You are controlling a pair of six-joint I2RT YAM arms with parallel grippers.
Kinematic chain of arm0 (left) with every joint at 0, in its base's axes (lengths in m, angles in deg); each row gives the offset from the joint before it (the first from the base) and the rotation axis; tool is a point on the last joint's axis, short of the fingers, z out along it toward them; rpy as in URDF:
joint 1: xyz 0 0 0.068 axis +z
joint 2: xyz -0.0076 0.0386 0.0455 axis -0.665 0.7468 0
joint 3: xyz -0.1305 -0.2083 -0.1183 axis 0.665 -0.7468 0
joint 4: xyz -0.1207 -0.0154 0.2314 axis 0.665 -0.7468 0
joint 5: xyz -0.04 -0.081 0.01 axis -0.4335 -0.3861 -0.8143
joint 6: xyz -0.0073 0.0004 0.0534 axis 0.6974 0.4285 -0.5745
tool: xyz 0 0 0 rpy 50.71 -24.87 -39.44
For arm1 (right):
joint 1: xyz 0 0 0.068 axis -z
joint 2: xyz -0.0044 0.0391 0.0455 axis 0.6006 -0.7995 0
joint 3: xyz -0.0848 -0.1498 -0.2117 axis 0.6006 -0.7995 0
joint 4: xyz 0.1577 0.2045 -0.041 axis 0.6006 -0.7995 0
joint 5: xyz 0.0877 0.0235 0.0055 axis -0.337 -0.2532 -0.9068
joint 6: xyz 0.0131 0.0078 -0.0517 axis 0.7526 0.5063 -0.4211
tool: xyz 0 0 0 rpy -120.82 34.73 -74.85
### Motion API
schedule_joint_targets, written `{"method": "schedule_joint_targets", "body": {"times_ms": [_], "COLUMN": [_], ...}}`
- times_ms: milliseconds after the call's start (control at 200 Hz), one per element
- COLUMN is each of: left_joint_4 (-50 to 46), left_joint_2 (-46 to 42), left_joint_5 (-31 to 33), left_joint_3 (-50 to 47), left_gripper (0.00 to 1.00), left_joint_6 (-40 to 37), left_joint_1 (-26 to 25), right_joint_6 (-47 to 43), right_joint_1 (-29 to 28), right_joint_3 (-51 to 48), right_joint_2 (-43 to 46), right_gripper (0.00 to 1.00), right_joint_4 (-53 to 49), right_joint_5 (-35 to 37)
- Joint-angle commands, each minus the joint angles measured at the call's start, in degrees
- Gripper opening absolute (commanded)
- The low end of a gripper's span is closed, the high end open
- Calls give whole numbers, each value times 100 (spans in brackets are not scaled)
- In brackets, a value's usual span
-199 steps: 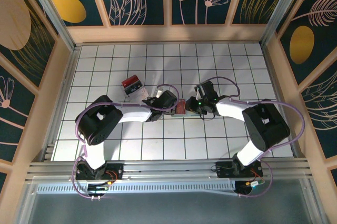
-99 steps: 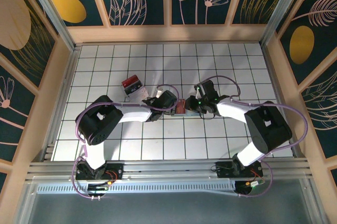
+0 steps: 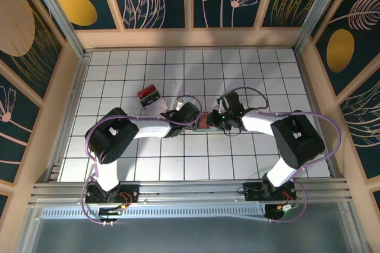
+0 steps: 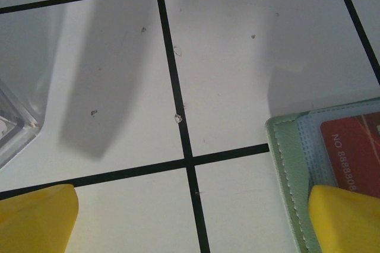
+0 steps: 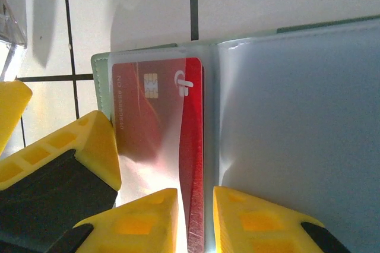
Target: Take the credit cards out of the card holder
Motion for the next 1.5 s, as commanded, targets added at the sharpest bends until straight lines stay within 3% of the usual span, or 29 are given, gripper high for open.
{"method": "schedule_joint_targets", "body": {"times_ms": [0, 320, 706, 1221, 1496], "left_joint_4": [-344, -308, -285, -203, -228], "left_joint_2": [138, 145, 160, 161, 143], "left_joint_5": [41, -75, -150, -272, -233], "left_joint_3": [12, 13, -114, -158, -195], "left_gripper": [99, 99, 99, 99, 99], "left_joint_6": [40, 67, 94, 94, 133], "left_joint_1": [-14, -18, -12, -16, -18], "right_joint_6": [107, 151, 214, 324, 364], "right_joint_1": [-43, -32, 88, 176, 238], "right_joint_3": [105, 153, 61, -65, -161], "right_joint_2": [-163, -380, -130, -125, -66], "right_gripper": [23, 23, 12, 17, 4], "right_joint_4": [142, 299, 515, 1007, 1081], "right_joint_5": [-83, -327, -595, -996, -991]}}
